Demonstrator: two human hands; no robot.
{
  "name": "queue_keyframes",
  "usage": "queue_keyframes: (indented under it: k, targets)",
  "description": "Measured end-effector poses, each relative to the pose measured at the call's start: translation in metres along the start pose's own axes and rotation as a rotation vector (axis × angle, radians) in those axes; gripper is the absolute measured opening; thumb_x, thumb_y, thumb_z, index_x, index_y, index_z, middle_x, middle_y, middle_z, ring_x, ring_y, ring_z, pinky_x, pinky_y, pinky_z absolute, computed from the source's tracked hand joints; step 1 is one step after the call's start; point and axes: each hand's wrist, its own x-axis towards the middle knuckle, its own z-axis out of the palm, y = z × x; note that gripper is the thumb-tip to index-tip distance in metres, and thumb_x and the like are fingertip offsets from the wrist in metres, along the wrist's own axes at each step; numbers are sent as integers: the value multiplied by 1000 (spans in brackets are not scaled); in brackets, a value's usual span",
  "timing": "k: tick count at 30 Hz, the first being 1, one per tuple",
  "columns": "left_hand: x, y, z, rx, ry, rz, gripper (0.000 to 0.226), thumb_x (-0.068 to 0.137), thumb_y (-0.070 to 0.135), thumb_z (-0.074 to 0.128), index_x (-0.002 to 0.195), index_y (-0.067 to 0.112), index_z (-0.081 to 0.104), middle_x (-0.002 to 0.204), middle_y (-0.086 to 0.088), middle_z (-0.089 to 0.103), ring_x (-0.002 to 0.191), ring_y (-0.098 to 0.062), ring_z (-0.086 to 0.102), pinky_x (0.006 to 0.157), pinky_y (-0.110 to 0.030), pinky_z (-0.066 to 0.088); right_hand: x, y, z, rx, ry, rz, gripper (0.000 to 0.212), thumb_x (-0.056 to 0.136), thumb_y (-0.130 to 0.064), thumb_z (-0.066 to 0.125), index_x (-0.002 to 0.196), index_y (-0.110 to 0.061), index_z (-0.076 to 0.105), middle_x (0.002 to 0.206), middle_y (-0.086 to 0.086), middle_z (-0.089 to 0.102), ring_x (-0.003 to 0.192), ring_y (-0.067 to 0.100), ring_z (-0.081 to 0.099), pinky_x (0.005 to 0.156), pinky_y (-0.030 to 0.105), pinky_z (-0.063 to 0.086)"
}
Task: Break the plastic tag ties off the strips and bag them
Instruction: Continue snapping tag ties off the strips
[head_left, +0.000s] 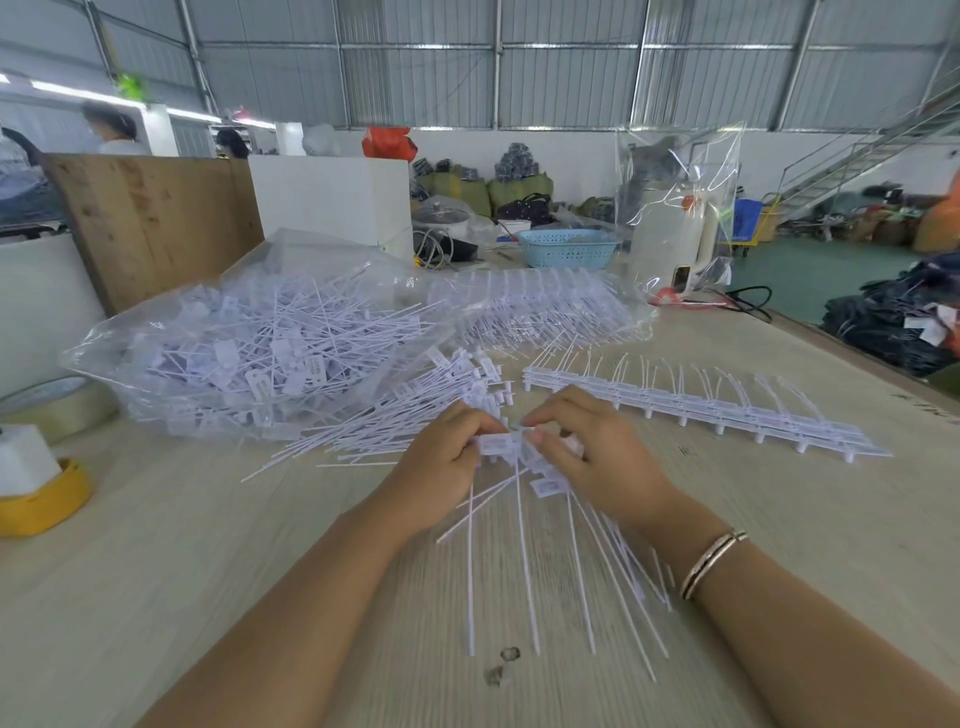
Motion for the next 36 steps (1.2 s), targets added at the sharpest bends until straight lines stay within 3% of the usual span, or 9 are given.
queue_keyframes:
  k: [4, 9, 14, 18, 20, 22, 25, 28, 36]
  targets:
    - [-1, 6, 5, -67, 41, -18, 30, 91, 4, 48, 103, 31, 49, 103, 9, 56, 93, -1, 53, 78, -15, 40, 2, -18, 16, -54, -128, 13, 34, 84, -25, 63, 116, -17, 59, 106, 1, 64, 94, 16, 59, 85, 38, 44]
    - [-2, 8, 0, -97, 88, -68, 26, 90, 14, 55, 92, 40, 50, 97, 12, 59, 83, -9, 59, 74, -22, 43, 1, -11, 14, -85, -63, 29, 19, 81, -21, 65, 99, -14, 61, 83, -6, 64, 62, 7, 47, 75, 35, 44]
    - [-3, 6, -2, -137, 56, -127, 10, 91, 27, 57, 82, 30, 60, 76, -8, 65, 73, -26, 61, 73, -41, 48, 0, -4, 7, -126, -15, 36, 20, 82, -22, 69, 100, -16, 67, 93, -4, 67, 77, 11, 59, 79, 35, 42]
    - [-5, 4, -4, -217, 13, -97, 14, 92, 20, 57, 83, 29, 60, 68, 15, 65, 68, -3, 60, 71, -22, 46, 1, -2, 5, -185, -45, 19, 23, 87, -30, 63, 106, -20, 68, 102, -8, 68, 89, 12, 60, 83, 31, 34]
    - [-5, 4, -4, -200, 8, -87, 15, 92, 19, 57, 81, 30, 59, 68, 17, 64, 67, 0, 59, 68, -17, 44, 1, -1, 5, -209, -66, 17, 24, 88, -32, 60, 109, -22, 68, 104, -9, 68, 90, 11, 60, 83, 31, 31]
    - [-5, 4, -4, -183, 13, -80, 15, 92, 20, 57, 81, 30, 59, 68, 17, 64, 68, -6, 60, 68, -19, 43, 0, 0, 5, -204, -68, 16, 23, 89, -31, 60, 108, -21, 68, 100, -8, 68, 87, 12, 61, 82, 30, 30]
    - [-5, 5, -4, -177, 21, -68, 10, 91, 21, 58, 83, 27, 60, 71, 10, 66, 76, -25, 61, 74, -35, 48, 0, 0, 6, -185, -80, 22, 22, 90, -29, 59, 107, -21, 69, 96, -8, 68, 82, 11, 60, 80, 30, 30]
    - [-6, 5, -4, -179, 28, -60, 4, 91, 22, 59, 88, 22, 61, 76, 1, 68, 80, -30, 62, 80, -44, 48, 1, 3, 6, -165, -82, 22, 21, 90, -29, 58, 106, -20, 69, 96, -9, 68, 78, 5, 54, 78, 30, 29]
    - [-4, 2, -4, -128, 73, -24, 12, 90, 22, 60, 83, 32, 60, 71, -3, 63, 66, -20, 57, 66, -32, 45, 2, 4, 6, -44, -43, 45, 22, 91, -26, 51, 91, -19, 71, 83, -17, 63, 73, 2, 54, 76, 36, 36]
